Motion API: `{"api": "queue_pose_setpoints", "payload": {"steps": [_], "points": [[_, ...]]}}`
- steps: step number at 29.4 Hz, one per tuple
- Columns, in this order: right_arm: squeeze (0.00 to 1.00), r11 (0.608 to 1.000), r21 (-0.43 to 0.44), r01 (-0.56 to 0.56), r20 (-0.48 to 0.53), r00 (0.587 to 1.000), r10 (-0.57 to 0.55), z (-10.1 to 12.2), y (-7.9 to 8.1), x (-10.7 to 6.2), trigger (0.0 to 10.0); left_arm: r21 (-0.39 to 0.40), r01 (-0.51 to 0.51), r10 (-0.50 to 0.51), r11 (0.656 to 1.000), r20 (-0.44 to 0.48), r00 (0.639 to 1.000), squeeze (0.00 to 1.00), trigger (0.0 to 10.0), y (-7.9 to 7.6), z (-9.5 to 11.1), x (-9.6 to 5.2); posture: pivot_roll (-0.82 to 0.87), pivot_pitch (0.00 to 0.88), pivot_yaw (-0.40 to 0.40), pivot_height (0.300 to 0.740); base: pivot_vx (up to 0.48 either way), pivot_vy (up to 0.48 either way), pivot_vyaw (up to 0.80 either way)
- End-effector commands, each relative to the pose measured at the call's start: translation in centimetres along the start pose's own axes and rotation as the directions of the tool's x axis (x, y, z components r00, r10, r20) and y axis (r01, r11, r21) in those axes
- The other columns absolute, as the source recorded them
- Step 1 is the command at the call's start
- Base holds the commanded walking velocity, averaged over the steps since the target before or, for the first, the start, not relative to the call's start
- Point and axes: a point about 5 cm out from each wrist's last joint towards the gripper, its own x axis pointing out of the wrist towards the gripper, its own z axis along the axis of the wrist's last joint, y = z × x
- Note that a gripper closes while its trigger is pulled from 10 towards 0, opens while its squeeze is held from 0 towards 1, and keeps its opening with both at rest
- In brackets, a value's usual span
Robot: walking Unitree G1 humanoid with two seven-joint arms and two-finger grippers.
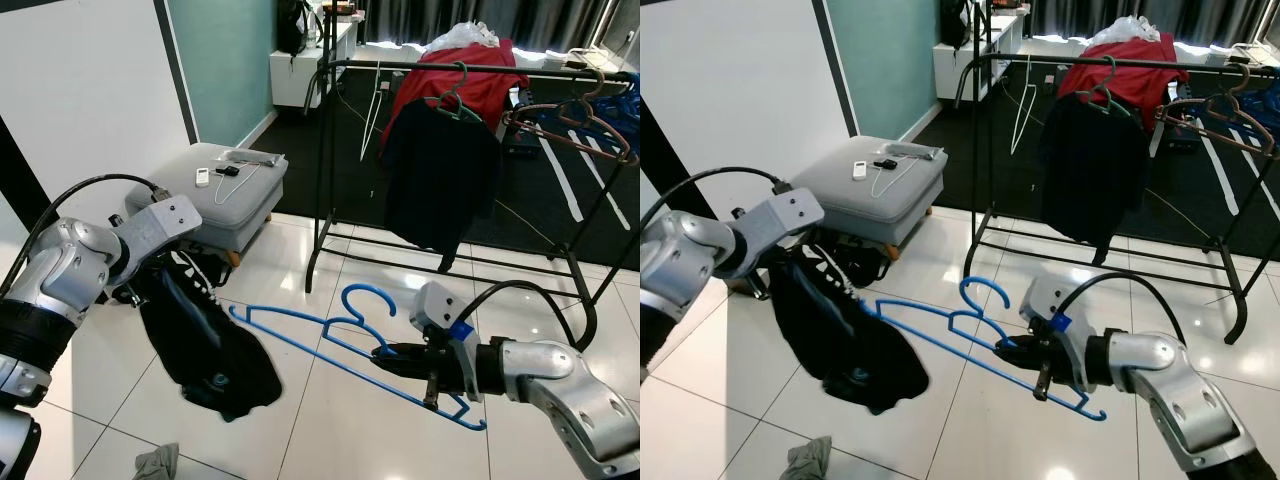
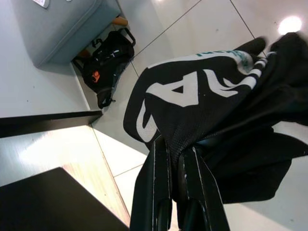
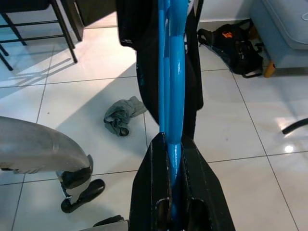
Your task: Hang hanger
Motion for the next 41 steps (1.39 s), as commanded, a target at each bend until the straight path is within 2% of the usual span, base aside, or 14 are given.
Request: {"api": "queue_pose_setpoints", "payload": {"steps": [1, 8, 24, 25, 26, 27, 28, 29, 30, 32, 34, 35, 37, 41], "points": [[0.00, 1.000, -0.022, 0.004, -0.005, 1.000, -0.004, 0.1, -0.1, 0.2, 10.0, -0.014, -0.017, 0.018, 1.000, 0.032, 0.999, 0.00, 10.0, 0.4, 0.9, -0.4, -0.03, 0.000, 0.035, 0.740, 0.000, 0.000, 0.00], [0.00, 1.000, -0.021, 0.004, 0.004, 1.000, -0.004, 0.5, -0.2, 0.0, 10.0, -0.009, -0.006, 0.007, 1.000, 0.072, 0.997, 0.00, 10.0, -0.1, 2.2, -0.6, -0.04, 0.000, 0.033, 0.740, 0.000, 0.000, 0.00], [0.00, 0.998, -0.025, -0.061, 0.035, 0.997, 0.062, 1.2, 0.6, 0.7, 10.0, -0.009, -0.017, 0.017, 1.000, 0.084, 0.996, 0.00, 10.0, -0.2, 2.7, -0.8, -0.04, 0.000, 0.028, 0.740, 0.000, 0.000, 0.00], [0.00, 0.997, -0.023, -0.068, 0.110, 0.991, 0.070, 2.1, 0.6, 0.5, 10.0, -0.013, -0.021, 0.022, 1.000, 0.085, 0.996, 0.00, 10.0, -0.1, 2.7, -0.9, -0.04, 0.000, 0.028, 0.740, 0.000, 0.000, 0.00], [0.00, 0.994, 0.015, -0.105, 0.284, 0.954, 0.096, 3.9, 0.7, -0.2, 10.0, -0.027, -0.033, 0.035, 0.999, 0.085, 0.996, 0.00, 10.0, 0.2, 2.6, -1.0, -0.04, 0.000, 0.031, 0.740, 0.000, 0.000, 0.00], [0.00, 0.990, 0.030, -0.140, 0.402, 0.908, 0.117, 5.1, 0.8, -0.8, 10.0, -0.037, -0.042, 0.045, 0.998, 0.085, 0.995, 0.00, 10.0, 0.4, 2.5, -1.1, -0.04, 0.000, 0.031, 0.740, 0.000, 0.000, 0.00], [0.00, 0.990, 0.030, -0.140, 0.402, 0.908, 0.117, 5.1, 0.8, -0.8, 10.0, -0.037, -0.042, 0.045, 0.998, 0.085, 0.995, 0.00, 10.0, 0.4, 2.5, -1.1, -0.04, 0.000, 0.031, 0.740, 0.000, 0.000, 0.00], [0.00, 0.984, 0.024, -0.179, 0.465, 0.873, 0.147, 5.7, 1.2, -1.4, 10.0, -0.049, -0.054, 0.058, 0.997, 0.087, 0.995, 0.00, 10.0, 0.8, 2.5, -1.2, -0.04, 0.000, 0.031, 0.740, 0.000, 0.000, 0.00], [0.00, 0.978, 0.023, -0.209, 0.474, 0.863, 0.174, 5.6, 1.5, -1.7, 10.0, -0.061, -0.068, 0.074, 0.996, 0.091, 0.993, 0.00, 10.0, 1.2, 2.5, -1.4, -0.04, 0.000, 0.031, 0.740, 0.000, 0.000, 0.00], [0.00, 0.978, 0.023, -0.209, 0.474, 0.863, 0.174, 5.6, 1.5, -1.7, 10.0, -0.061, -0.068, 0.074, 0.996, 0.091, 0.993, 0.00, 10.0, 1.2, 2.5, -1.4, -0.04, 0.000, 0.031, 0.740, 0.000, 0.000, 0.00], [0.00, 0.981, 0.029, -0.193, 0.358, 0.918, 0.170, 3.9, 1.7, -1.1, 10.0, -0.079, -0.089, 0.097, 0.993, 0.103, 0.990, 0.00, 10.0, 1.8, 2.8, -1.8, -0.04, 0.000, 0.034, 0.740, 0.000, 0.000, 0.00], [0.00, 0.981, 0.029, -0.193, 0.358, 0.918, 0.170, 3.9, 1.7, -1.1, 10.0, -0.079, -0.089, 0.097, 0.993, 0.103, 0.990, 0.00, 10.0, 1.8, 2.8, -1.8, -0.04, 0.000, 0.034, 0.740, 0.000, 0.000, 0.00], [0.00, 0.989, 0.039, -0.146, 0.216, 0.967, 0.134, 2.2, 1.5, -0.2, 10.0, -0.083, -0.095, 0.104, 0.992, 0.112, 0.988, 0.00, 10.0, 1.9, 3.1, -2.0, -0.04, 0.000, 0.035, 0.740, 0.000, 0.000, 0.00], [0.00, 0.991, 0.036, -0.131, 0.170, 0.978, 0.123, 1.7, 1.4, 0.1, 10.0, -0.083, -0.095, 0.104, 0.992, 0.114, 0.988, 0.00, 10.0, 1.9, 3.2, -2.1, -0.04, 0.000, 0.035, 0.740, 0.000, 0.000, 0.00]]}}
